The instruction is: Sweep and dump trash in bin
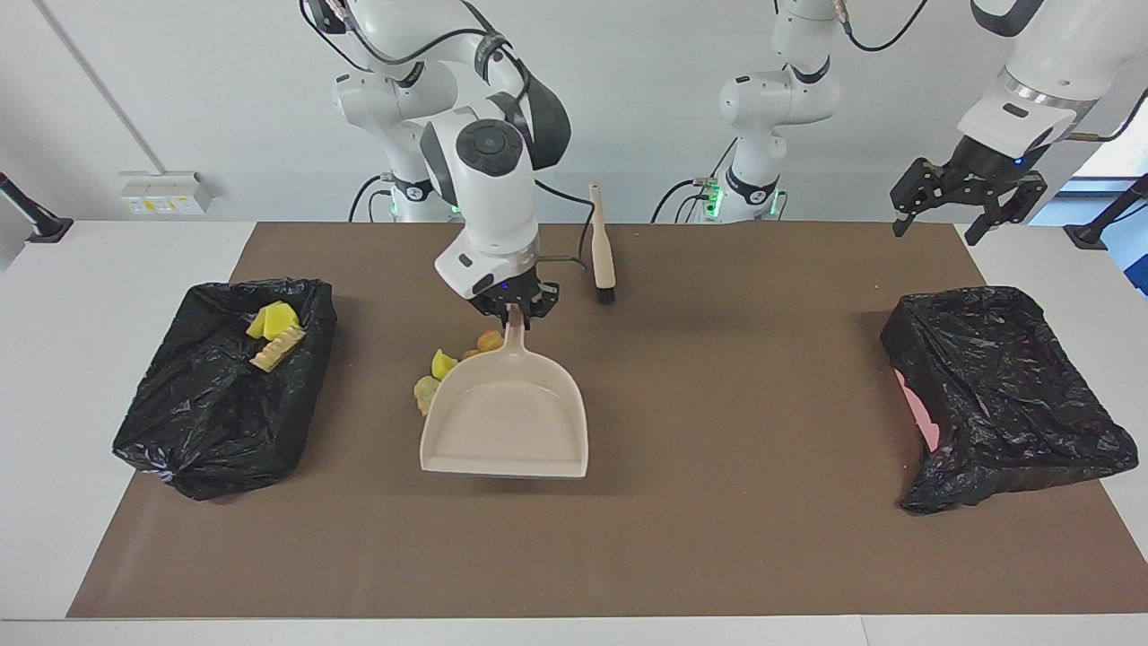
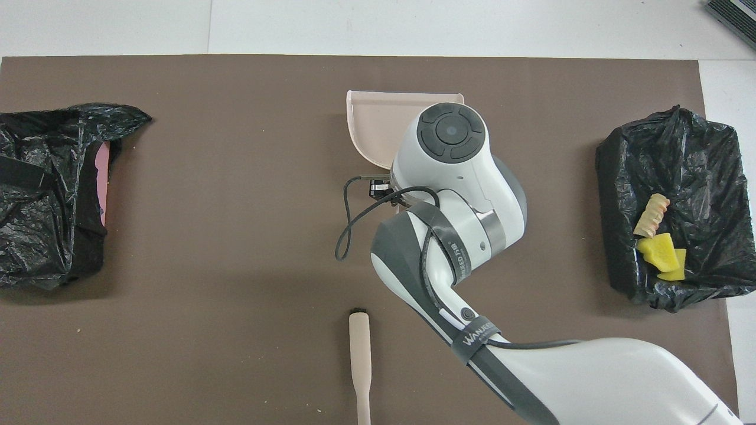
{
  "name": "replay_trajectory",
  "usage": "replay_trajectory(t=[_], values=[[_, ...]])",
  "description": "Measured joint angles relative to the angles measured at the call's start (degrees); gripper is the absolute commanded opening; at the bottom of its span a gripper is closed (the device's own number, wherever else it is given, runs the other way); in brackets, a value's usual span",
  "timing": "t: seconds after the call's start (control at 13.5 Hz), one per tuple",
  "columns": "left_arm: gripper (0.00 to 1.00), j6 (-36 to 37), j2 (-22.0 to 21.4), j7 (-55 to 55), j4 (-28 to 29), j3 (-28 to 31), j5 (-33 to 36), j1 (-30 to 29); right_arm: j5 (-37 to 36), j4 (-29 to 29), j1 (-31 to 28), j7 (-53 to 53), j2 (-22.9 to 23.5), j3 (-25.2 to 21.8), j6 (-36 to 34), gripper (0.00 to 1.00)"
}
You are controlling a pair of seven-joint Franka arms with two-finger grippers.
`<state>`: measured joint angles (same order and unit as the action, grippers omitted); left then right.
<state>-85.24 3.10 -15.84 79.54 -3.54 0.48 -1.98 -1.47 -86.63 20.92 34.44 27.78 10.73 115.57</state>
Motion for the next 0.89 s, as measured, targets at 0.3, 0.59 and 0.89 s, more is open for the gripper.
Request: replay_trajectory(t=[0.3,0.59,0.89], values=[[1.00,0.58,-0.05,-0.12,-0.20,-0.13,0.10,0.00,1.01,0.73,1.04,1.14,3.34,-0.05,3.84,0.02],[1.00,1.39,-0.23,-0.12,-0.14,-0.17,0.10,0.00,5.37,0.72,1.62,1.15,4.52,-0.12,7.66,0.74],[1.00,2.70,-0.32,-0.12,-0.13,-0.17,0.10,0.00,5.39,0.86,2.83,1.17,4.91,-0.15,7.72,1.00]])
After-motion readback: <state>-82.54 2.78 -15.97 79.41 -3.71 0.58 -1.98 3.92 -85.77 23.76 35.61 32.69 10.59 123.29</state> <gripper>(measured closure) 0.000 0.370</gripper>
